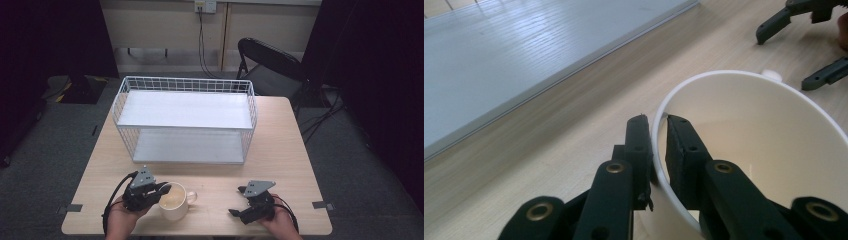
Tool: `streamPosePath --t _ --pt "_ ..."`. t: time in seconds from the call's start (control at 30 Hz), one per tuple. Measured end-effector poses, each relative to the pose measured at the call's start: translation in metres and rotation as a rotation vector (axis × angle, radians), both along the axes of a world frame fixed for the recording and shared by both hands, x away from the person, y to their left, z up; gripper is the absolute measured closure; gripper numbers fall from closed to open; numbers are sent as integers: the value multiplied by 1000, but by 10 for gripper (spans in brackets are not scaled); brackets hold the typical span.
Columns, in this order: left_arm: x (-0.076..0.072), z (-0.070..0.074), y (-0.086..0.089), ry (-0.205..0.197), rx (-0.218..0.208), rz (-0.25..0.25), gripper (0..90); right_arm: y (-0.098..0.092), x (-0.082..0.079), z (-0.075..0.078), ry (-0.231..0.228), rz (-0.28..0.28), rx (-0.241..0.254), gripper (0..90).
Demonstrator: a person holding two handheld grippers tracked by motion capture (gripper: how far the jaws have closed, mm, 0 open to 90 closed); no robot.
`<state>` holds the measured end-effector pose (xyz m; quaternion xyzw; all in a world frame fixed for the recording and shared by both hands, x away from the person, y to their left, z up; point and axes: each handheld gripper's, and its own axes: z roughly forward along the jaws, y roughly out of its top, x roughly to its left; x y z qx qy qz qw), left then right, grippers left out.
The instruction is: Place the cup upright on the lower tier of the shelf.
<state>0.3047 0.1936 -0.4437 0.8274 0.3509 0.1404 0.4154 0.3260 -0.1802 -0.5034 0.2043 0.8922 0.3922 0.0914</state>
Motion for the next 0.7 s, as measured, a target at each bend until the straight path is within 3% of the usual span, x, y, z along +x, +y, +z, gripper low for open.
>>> streamPosePath --t 0.17,0.3,0.47,0.7 --pt "0 1 -1 -12 19 -15 813 0 0 0 0 0 0 157" --pt "0 2 1 -13 0 -6 815 0 0 0 0 0 0 157" --pt "-1 7 9 -22 -40 39 816 0 0 0 0 0 0 156" --pt "1 11 16 -42 -54 90 816 0 0 0 0 0 0 156"
